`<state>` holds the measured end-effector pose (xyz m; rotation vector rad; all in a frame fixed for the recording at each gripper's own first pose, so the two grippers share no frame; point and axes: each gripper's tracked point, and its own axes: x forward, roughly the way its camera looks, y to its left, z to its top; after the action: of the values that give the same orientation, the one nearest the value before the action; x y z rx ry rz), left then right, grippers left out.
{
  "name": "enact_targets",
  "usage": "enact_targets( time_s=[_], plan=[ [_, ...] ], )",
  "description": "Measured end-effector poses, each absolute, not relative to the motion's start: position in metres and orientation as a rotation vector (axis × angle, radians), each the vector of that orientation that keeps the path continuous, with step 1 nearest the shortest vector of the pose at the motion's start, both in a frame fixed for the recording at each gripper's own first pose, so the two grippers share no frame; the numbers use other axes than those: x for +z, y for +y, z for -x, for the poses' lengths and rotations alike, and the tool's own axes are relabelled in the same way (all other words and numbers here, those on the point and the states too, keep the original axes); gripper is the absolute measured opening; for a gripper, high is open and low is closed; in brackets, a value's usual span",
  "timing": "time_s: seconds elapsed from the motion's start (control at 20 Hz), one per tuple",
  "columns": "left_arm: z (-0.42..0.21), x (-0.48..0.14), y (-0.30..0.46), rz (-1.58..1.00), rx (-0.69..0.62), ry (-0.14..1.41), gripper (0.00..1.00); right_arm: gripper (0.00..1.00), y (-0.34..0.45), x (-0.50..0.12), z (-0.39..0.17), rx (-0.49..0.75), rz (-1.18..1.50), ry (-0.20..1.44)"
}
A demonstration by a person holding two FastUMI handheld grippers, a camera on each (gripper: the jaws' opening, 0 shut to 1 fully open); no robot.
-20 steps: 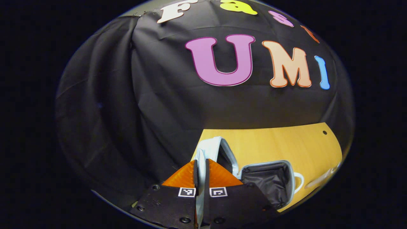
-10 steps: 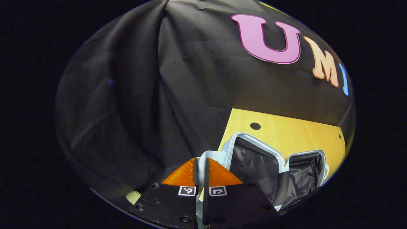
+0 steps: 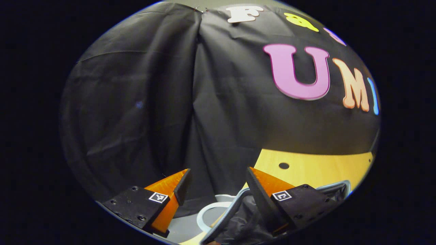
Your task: First open the suitcase, pack the skin care products into it, and then close the suitcase.
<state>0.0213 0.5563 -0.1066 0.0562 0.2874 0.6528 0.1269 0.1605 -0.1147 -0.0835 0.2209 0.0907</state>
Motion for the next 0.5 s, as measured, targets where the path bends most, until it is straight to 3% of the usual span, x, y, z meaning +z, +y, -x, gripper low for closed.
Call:
enact_targets(
  time_s=[0.3, 0.35, 0.5],
  plan=[
    [-0.002, -0.009, 0.437, 0.000, 0.549, 0.070, 0.93, 0.99, 0.119, -0.103, -0.114, 0.102, 0.064, 0.162],
    [0.004, -0.003, 0.410, -0.002, 0.510, 0.057, 0.94, 0.95, 0.109, -0.105, -0.109, 0.097, 0.056, 0.169],
    [-0.005, -0.001, 0.327, -0.025, 0.388, 0.045, 0.94, 0.99, 0.084, -0.110, -0.092, 0.097, 0.028, 0.165]
  ],
)
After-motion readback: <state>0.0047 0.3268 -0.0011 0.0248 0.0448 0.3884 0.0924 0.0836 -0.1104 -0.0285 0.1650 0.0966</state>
